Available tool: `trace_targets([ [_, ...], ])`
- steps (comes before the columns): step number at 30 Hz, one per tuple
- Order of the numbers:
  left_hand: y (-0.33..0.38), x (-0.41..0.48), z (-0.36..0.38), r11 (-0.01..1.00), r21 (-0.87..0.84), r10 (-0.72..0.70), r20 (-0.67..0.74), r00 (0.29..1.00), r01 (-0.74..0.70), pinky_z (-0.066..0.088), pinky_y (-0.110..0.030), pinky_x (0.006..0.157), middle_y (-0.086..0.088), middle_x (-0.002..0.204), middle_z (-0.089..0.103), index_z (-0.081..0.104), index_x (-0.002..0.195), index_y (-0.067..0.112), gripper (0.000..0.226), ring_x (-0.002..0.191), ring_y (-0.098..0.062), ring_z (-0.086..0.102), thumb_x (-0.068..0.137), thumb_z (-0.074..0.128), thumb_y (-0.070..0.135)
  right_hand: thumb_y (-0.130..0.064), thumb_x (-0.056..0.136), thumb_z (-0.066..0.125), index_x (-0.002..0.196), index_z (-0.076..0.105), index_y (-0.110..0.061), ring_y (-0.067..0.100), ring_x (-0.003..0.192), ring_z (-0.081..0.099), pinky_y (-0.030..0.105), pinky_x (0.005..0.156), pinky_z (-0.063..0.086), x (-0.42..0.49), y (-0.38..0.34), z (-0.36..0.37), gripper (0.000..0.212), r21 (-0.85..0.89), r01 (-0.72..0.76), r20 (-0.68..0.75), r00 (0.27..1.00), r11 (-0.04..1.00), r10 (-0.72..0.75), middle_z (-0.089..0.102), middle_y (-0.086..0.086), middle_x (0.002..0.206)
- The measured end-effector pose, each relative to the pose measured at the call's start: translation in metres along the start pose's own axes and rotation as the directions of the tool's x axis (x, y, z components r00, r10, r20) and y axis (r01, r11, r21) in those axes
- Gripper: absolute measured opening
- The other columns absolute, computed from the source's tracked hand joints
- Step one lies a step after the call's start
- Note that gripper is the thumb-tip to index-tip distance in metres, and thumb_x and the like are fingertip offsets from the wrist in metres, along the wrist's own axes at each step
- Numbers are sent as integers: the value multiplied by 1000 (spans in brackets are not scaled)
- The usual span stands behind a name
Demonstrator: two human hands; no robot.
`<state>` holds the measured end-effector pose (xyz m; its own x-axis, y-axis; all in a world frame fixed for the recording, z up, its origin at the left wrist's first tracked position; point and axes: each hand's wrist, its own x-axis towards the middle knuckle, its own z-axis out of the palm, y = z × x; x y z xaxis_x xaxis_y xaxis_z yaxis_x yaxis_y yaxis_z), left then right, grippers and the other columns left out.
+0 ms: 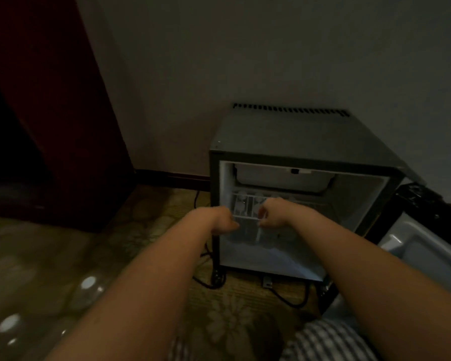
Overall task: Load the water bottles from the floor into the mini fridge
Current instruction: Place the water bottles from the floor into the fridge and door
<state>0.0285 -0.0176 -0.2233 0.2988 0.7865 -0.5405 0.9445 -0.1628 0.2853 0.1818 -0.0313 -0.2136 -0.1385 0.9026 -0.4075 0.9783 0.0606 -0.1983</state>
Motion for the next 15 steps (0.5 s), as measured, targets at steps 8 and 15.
trace_targets([
  [8,-84,-123,-32,989,-3,-142,-205,968,145,42,-36,98,-10,133,52,50,132,9,47,120,-27,52,95,45,38,-24,92,57,120,60,-10,26,110,58,34,91,48,-51,-126,-33,32,-41,218,-83,972,975,-221,60,10,122],
  [15,-188,-231,1,935,-206,-335,-238,912,289,44,-39,98,-9,131,52,50,132,13,44,117,-26,53,95,44,38,-25,92,56,120,59,-15,22,104,59,30,83,47,-94,-242,15,30,-11,396,-30,918,918,-396,59,5,120],
])
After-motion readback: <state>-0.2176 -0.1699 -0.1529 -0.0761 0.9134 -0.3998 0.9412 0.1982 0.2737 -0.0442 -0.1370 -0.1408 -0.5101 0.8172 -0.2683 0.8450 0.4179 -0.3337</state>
